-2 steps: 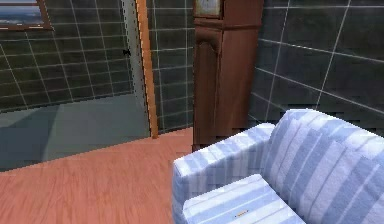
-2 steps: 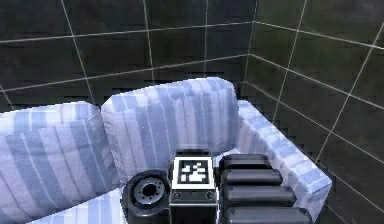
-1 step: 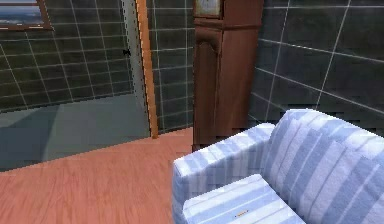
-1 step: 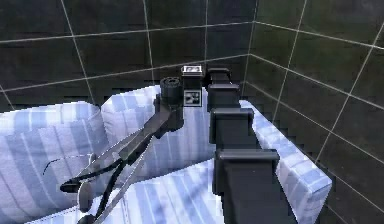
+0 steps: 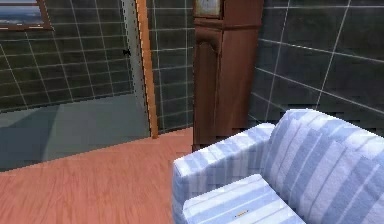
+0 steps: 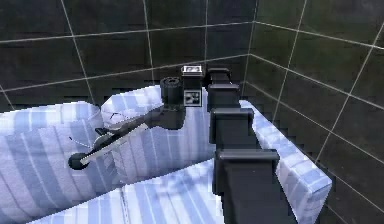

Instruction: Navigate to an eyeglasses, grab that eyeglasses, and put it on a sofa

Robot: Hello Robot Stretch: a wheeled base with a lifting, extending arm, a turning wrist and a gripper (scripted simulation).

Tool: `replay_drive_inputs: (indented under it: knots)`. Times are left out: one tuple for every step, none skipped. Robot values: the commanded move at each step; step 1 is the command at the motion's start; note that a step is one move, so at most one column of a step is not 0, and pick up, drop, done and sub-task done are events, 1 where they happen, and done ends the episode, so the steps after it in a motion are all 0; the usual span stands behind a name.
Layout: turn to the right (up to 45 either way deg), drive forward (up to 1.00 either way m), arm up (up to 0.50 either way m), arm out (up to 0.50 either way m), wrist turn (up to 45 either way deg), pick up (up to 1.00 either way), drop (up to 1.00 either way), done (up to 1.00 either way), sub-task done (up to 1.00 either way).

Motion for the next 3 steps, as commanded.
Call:
replay_drive_inputs:
  knots:
    - [0.0, 0.0, 0.0, 0.0, 30.0, 0.0, 0.0, 0.0, 0.0]
    - [0.0, 0.0, -0.3, 0.0, 0.0, 0.0, 0.0, 0.0, 0.0]
    - [0.0, 0.0, -0.32, 0.0, 0.0, 0.0, 0.0, 0.0, 0.0]
